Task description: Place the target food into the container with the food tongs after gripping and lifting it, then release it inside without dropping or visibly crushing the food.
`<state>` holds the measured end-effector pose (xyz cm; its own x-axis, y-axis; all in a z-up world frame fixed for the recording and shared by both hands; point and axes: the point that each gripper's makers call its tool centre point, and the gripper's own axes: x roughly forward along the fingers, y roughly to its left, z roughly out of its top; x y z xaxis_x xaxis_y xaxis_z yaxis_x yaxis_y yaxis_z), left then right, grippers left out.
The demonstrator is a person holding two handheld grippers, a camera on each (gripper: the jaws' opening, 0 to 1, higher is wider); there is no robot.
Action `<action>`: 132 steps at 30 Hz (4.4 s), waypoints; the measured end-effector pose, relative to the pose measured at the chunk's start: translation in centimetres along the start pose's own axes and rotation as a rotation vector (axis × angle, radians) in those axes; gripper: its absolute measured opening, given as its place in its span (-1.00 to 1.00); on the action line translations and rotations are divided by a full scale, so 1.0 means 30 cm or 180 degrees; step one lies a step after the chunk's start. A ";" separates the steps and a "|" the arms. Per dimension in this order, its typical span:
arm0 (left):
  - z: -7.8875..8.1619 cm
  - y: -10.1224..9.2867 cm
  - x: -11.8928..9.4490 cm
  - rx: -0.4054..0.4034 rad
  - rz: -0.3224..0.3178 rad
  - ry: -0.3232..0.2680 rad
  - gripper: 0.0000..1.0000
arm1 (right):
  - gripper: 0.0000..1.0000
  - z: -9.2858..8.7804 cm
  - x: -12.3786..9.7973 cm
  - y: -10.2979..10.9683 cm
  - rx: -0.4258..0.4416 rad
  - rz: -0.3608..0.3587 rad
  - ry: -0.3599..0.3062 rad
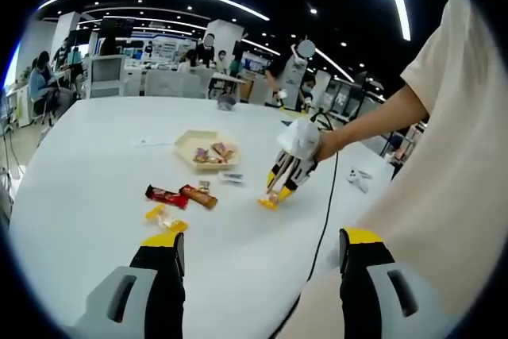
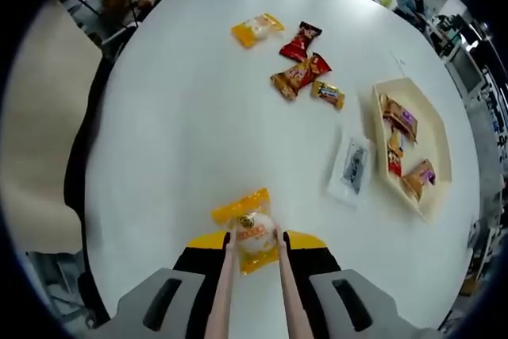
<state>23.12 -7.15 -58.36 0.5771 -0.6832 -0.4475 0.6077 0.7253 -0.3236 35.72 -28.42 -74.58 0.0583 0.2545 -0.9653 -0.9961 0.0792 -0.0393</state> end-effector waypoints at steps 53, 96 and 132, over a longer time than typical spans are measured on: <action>0.009 -0.001 0.014 -0.0002 -0.0017 -0.0002 0.59 | -0.59 0.117 -0.140 -0.152 0.0504 -0.0308 -0.0444; 0.029 0.056 -0.002 -0.0023 0.0184 -0.0085 0.63 | -0.58 0.261 -0.283 -0.460 0.0552 -0.0755 -0.0733; 0.032 0.085 0.011 -0.0060 0.0196 -0.0057 0.64 | -0.59 0.304 -0.323 -0.615 0.0486 -0.0900 -0.0742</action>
<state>25.38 -5.62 -58.53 0.6229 -0.6384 -0.4521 0.5603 0.7674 -0.3117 54.13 -23.56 -62.15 0.3598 0.4128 -0.8368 -0.9183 0.3155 -0.2392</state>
